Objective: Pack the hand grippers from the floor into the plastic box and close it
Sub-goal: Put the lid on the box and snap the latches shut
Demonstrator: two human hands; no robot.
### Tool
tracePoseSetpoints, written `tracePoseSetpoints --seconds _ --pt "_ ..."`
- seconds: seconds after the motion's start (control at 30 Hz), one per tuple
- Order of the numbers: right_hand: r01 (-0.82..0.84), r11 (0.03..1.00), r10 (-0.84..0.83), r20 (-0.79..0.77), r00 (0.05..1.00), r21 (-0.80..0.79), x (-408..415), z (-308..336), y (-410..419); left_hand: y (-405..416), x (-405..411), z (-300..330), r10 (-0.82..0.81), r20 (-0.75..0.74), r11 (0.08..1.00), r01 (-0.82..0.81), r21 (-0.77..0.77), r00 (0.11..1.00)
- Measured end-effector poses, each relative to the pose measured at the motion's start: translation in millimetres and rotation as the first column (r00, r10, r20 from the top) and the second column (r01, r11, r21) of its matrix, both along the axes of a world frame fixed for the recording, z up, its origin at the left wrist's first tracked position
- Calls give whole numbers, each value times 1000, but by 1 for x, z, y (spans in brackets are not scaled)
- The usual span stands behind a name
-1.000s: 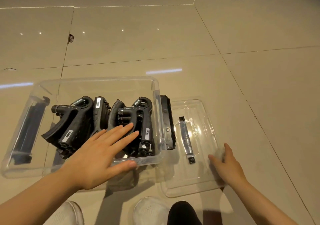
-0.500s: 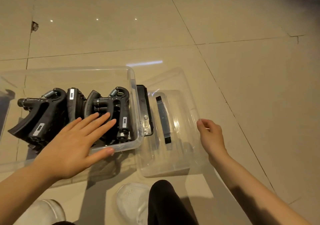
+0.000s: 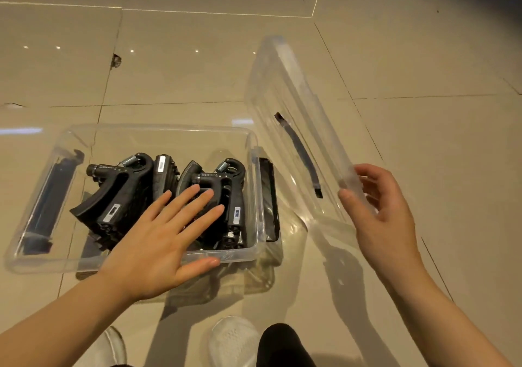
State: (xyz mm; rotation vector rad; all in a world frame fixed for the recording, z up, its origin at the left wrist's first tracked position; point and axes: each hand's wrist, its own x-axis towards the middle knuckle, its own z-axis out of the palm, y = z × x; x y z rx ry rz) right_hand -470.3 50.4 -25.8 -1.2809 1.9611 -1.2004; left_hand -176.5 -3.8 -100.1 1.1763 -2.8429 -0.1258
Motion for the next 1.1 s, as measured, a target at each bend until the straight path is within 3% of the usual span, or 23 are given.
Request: tracePoseSetpoints --seconds 0.1,0.2,0.33,0.5,0.8,0.9,1.1 --pt "-170 982 124 -415 901 -76 14 -3 -11 3 0 -2 -34 -85 988 21 -151 996" --pt "-311 949 218 -603 768 -54 26 -25 -10 4 1 -6 -64 -93 951 33 -307 994" --pt "-368 930 282 -639 715 -2 19 -46 3 2 3 -9 -119 -88 907 73 -414 989" --pt "-403 915 303 -615 728 -27 6 -47 14 3 4 -12 -114 -79 899 69 -432 990" --pt "-622 782 429 -749 504 30 24 -47 4 9 4 -5 -24 -217 894 -76 -442 976" --pt "-691 722 473 -746 469 24 46 -42 -11 5 13 4 94 -253 904 -189 -384 963" --pt "-792 609 506 -749 428 -40 96 -50 -24 17 79 12 100 -346 941 -201 -271 933"
